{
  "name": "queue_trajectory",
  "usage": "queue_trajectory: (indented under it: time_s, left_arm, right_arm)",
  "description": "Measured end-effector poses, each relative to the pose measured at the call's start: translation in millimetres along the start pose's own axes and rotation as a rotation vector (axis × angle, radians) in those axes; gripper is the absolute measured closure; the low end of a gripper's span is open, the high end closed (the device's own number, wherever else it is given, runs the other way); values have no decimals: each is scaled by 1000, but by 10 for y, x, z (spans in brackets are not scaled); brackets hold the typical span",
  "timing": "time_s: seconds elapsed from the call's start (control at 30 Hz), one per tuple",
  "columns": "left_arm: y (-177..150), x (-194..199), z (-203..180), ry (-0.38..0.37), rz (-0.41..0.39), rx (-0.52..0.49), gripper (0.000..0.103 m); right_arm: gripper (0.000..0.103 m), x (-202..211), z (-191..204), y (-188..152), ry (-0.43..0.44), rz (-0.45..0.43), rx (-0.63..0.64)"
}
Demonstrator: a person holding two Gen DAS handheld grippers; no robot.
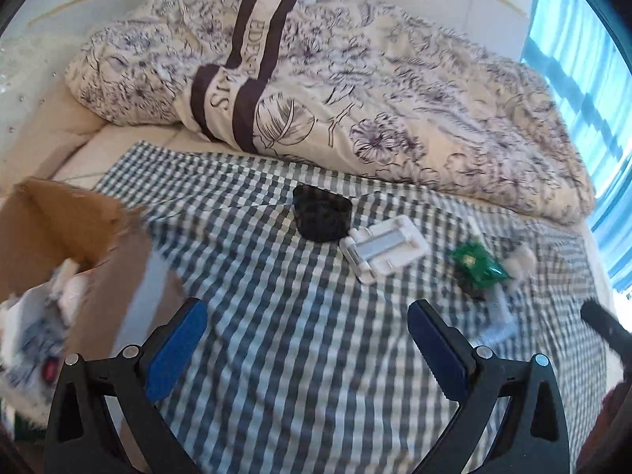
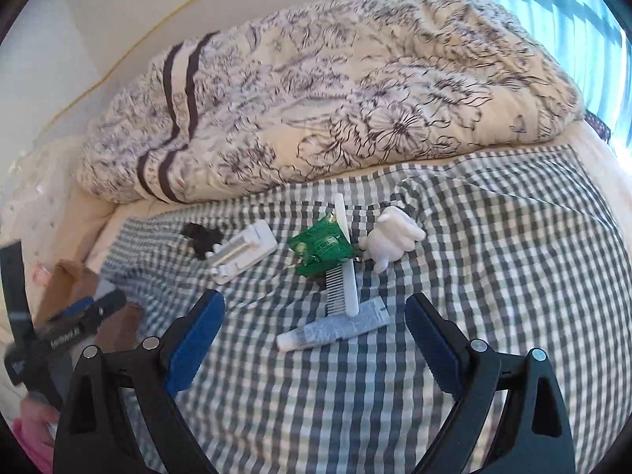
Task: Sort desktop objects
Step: 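Move both tools back toward the remaining items on the sheet, then grasp the green medicine packet with the right tool while the left tool grasps the black case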
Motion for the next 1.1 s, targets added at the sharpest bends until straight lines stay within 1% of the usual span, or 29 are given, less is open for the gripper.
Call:
queue_trajectory:
  time_s: [0.1, 0.2, 0.33, 0.43, 0.5, 0.6, 0.67, 0.7, 0.77, 0.8, 0.83, 0.87, 0.9, 0.93, 1.03, 1.1]
  left_arm:
    - [77, -262, -14, 0, 19, 0, 0]
    - [169, -481, -20, -2, 31, 19, 0]
    - [302, -748, -44, -18, 45, 67, 0]
    - [389, -935, -70, -16, 59, 83, 0]
    - [431, -1063, -65, -3, 65, 85, 0]
    - [482, -1285, -19, 24, 82, 116, 0]
    - [495, -1424, 8, 58, 99, 140, 0]
    - [494, -1505, 14, 72, 113, 152, 0]
    - [489, -1638, 3, 80, 130, 153, 0]
    - [479, -1685, 3, 89, 135, 144, 0]
    - [458, -1712, 8, 89, 135, 137, 4]
    - [432, -1720, 8, 69, 125, 133, 18]
    - [409, -1708, -1, 44, 112, 124, 28]
    - [392, -1690, -11, 38, 103, 106, 35]
    - [338, -1606, -42, 56, 80, 31, 36]
    - [288, -1509, -15, 35, 76, 30, 36]
  right_arm:
    - [10, -273, 124, 20, -38, 12, 86]
    - [10, -547, 216, 85, -39, 32, 137]
    - [10, -873, 245, 154, -55, 52, 161]
    - [10, -1121, 195, 183, -91, 80, 169]
    - [10, -1247, 150, 186, -117, 98, 167]
    - [11, -1389, 81, 164, -154, 114, 169]
    - [26, -1464, 29, 135, -178, 123, 168]
    - [37, -1507, 0, 115, -187, 134, 166]
    - [38, -1522, -46, 97, -198, 128, 159]
    - [43, -1507, -67, 96, -200, 124, 152]
    - [47, -1474, -88, 98, -196, 119, 140]
    - [50, -1441, -106, 99, -197, 116, 132]
    - [55, -1400, -120, 96, -197, 109, 126]
    - [56, -1359, -125, 88, -191, 104, 123]
    - [59, -1232, -120, 41, -188, 84, 119]
    - [59, -1130, -100, 3, -183, 71, 115]
Point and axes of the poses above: each gripper's, at about its wrist camera, not at the fingertips, and x roughly against the way its jaws point, z to its left, y to its top, the point moved 6 cm from there along -x, roughly the way its jaws point, and after that the axes turned 1 degree about y, right-handed, at the moved point
